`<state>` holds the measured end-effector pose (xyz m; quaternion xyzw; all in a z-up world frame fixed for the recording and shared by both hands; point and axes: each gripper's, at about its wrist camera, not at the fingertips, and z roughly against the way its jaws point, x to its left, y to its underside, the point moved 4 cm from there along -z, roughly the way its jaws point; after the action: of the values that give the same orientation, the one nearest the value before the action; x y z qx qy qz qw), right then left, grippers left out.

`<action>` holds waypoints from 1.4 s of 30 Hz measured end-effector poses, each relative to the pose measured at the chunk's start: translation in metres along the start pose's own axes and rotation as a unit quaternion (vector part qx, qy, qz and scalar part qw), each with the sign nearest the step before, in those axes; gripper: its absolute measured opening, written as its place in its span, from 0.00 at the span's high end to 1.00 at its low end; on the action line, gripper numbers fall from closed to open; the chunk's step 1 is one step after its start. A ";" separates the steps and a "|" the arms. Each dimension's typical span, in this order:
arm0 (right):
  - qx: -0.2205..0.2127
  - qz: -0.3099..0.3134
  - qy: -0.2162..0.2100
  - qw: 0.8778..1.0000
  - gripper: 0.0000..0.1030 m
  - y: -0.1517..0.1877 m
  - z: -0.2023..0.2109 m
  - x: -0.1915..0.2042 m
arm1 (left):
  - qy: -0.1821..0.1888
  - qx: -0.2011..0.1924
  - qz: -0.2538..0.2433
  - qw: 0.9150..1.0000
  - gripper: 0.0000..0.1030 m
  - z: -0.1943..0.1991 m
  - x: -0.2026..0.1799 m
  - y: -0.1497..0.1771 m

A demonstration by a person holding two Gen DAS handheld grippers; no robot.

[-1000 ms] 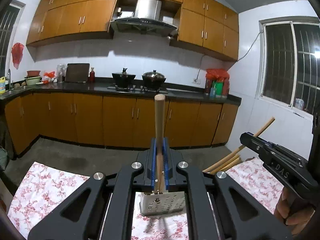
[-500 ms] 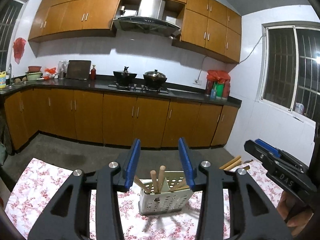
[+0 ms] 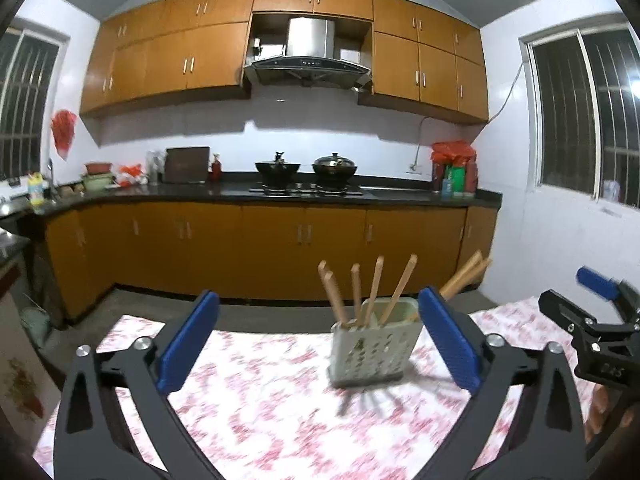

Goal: Organize utensils

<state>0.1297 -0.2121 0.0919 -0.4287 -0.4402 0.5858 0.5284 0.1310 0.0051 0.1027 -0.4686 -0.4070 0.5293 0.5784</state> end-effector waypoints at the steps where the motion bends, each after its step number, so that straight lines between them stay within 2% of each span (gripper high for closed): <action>1: 0.003 0.006 0.004 1.000 0.04 0.006 0.004 0.003 | -0.006 0.001 -0.004 1.000 0.02 0.006 0.001 0.007; 8: 0.023 -0.001 0.011 1.000 0.04 0.048 0.028 0.015 | -0.024 0.017 -0.002 1.000 0.02 0.031 0.006 0.047; 14: 0.050 -0.021 0.015 0.998 0.04 0.078 0.034 0.015 | -0.041 0.036 -0.021 0.998 0.02 0.039 0.002 0.076; 19: 0.059 -0.012 0.026 0.998 0.04 0.098 0.039 0.020 | -0.048 0.055 -0.012 0.997 0.02 0.043 0.006 0.098; 27: 0.068 -0.025 0.029 0.997 0.04 0.111 0.042 0.018 | -0.058 0.059 -0.013 0.997 0.02 0.049 0.009 0.116; 42: 0.084 -0.035 0.032 0.995 0.04 0.122 0.037 0.015 | -0.051 0.079 -0.014 0.995 0.02 0.046 0.003 0.131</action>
<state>0.0631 -0.2064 -0.0181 -0.3857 -0.3874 0.5878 0.5964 0.0563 0.0129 -0.0146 -0.3882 -0.3991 0.5748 0.5997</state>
